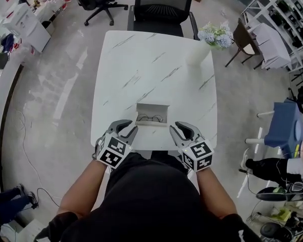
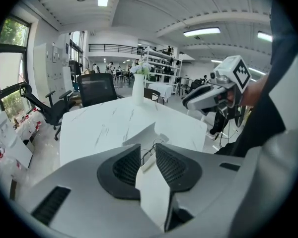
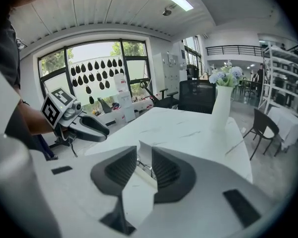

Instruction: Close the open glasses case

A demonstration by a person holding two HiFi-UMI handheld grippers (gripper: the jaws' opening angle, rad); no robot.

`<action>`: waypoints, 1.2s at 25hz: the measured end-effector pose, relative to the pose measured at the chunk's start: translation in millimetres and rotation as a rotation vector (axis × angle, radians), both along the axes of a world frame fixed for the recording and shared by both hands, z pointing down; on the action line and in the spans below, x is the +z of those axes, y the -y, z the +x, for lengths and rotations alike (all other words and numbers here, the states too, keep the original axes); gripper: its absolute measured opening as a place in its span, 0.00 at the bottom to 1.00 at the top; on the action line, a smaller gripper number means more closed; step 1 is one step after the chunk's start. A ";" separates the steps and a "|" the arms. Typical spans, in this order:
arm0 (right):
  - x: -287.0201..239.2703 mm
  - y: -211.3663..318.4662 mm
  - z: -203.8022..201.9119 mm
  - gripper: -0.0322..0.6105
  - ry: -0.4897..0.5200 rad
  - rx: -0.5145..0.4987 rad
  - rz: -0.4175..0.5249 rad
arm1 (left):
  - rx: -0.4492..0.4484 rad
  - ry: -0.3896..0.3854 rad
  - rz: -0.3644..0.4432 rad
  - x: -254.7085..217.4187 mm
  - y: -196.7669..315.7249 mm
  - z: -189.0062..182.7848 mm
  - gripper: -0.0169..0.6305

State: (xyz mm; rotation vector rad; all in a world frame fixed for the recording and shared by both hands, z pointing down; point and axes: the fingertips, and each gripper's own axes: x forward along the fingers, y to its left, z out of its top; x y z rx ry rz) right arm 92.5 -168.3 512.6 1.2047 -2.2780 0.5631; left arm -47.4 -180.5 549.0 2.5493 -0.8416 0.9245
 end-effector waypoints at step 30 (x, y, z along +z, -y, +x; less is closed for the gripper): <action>47.0 21.2 21.6 0.20 -0.005 -0.063 -0.085 | 0.215 0.402 -0.098 139.7 12.2 13.9 0.18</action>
